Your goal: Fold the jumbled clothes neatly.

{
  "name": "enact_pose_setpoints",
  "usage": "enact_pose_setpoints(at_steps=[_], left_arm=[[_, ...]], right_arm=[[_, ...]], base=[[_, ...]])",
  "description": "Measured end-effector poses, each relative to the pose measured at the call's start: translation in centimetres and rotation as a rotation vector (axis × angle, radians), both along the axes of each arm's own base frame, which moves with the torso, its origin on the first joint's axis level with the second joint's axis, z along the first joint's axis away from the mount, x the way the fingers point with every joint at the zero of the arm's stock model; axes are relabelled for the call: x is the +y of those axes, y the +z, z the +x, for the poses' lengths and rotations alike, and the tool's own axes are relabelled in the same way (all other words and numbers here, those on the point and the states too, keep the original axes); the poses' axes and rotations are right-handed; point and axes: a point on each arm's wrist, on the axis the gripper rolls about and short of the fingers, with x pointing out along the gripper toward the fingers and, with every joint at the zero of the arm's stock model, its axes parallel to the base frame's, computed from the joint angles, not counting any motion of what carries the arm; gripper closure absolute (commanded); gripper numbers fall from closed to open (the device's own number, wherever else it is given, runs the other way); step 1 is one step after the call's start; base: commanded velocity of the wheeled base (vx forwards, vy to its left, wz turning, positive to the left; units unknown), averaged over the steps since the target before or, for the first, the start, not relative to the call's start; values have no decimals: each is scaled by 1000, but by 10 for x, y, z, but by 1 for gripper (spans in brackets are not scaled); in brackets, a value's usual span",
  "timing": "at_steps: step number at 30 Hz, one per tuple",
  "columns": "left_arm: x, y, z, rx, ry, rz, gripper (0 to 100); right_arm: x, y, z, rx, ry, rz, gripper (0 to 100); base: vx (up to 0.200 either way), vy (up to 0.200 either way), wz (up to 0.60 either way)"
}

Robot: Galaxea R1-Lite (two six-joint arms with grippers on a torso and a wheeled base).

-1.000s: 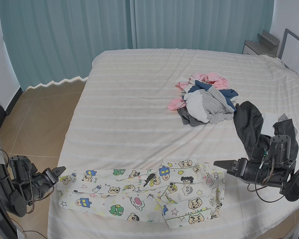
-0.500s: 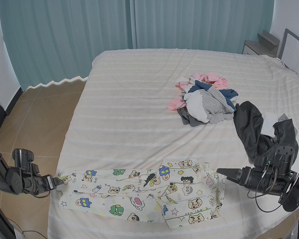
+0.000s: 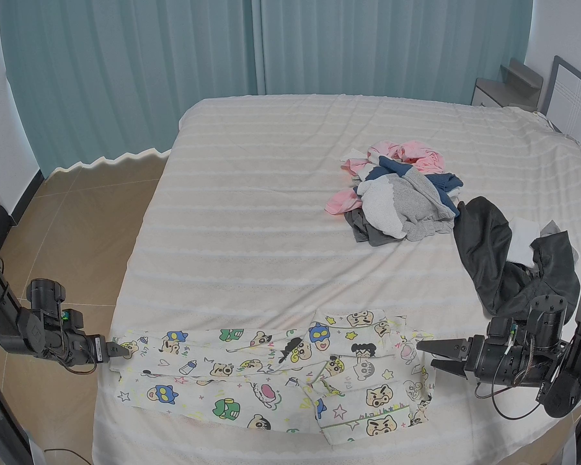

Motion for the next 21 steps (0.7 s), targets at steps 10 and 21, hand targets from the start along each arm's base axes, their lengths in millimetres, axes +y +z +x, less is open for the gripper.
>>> enact_pose_setpoints(at_steps=[10,21], left_arm=[[-3,-26,10,0,-52,15,0],[-19,-41,7,52,-120,-29,0]], right_arm=[[-2,1,0,-2,-5,5,0],[-1,1,0,-3,-2,5,0]], base=[[0,0,0],[0,0,0]])
